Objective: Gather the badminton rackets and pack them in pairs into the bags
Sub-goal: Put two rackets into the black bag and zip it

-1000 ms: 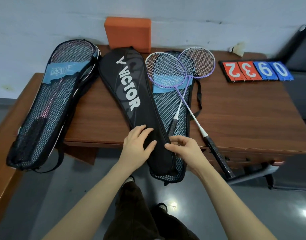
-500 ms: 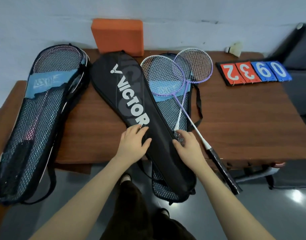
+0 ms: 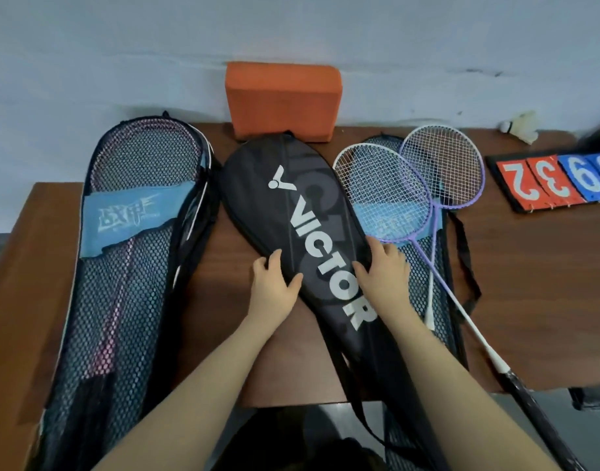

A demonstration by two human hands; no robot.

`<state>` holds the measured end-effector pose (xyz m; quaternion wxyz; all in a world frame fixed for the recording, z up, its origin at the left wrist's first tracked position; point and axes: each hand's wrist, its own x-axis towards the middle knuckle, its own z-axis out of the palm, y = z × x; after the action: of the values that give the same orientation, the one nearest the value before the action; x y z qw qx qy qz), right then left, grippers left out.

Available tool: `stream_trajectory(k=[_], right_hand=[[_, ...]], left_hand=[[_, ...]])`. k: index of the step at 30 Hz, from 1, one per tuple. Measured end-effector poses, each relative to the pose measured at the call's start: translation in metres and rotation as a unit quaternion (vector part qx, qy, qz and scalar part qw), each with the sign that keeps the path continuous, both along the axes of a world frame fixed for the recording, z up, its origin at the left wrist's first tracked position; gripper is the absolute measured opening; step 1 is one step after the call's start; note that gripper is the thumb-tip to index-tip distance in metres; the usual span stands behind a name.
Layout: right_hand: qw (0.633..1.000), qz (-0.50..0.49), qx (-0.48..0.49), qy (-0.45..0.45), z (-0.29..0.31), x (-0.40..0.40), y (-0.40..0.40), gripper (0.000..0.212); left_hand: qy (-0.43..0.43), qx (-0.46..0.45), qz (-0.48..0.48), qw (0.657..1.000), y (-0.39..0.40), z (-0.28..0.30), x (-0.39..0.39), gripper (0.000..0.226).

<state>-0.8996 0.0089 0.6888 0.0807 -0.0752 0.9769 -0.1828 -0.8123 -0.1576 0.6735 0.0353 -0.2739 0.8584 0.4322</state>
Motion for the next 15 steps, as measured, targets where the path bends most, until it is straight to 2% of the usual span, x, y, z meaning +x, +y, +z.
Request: stream_trajectory(k=[4, 7, 12, 15], right_hand=[[0.999, -0.024, -0.002, -0.038, -0.005, -0.005, -0.005, 0.049], [0.994, -0.030, -0.094, -0.047, -0.001, -0.007, -0.004, 0.042], [0.984, 0.004, -0.178, -0.001, 0.010, -0.006, 0.001, 0.038], [0.976, 0.011, -0.217, 0.020, 0.015, 0.008, 0.000, 0.034]], left_hand=[[0.025, 0.091, 0.109, 0.989, -0.010, -0.003, -0.016, 0.078], [0.038, 0.122, 0.167, 0.978, -0.015, 0.000, -0.024, 0.081], [0.131, 0.105, 0.151, 0.974, -0.016, 0.023, -0.016, 0.079], [0.147, 0.077, 0.136, 0.977, -0.020, 0.034, -0.001, 0.078]])
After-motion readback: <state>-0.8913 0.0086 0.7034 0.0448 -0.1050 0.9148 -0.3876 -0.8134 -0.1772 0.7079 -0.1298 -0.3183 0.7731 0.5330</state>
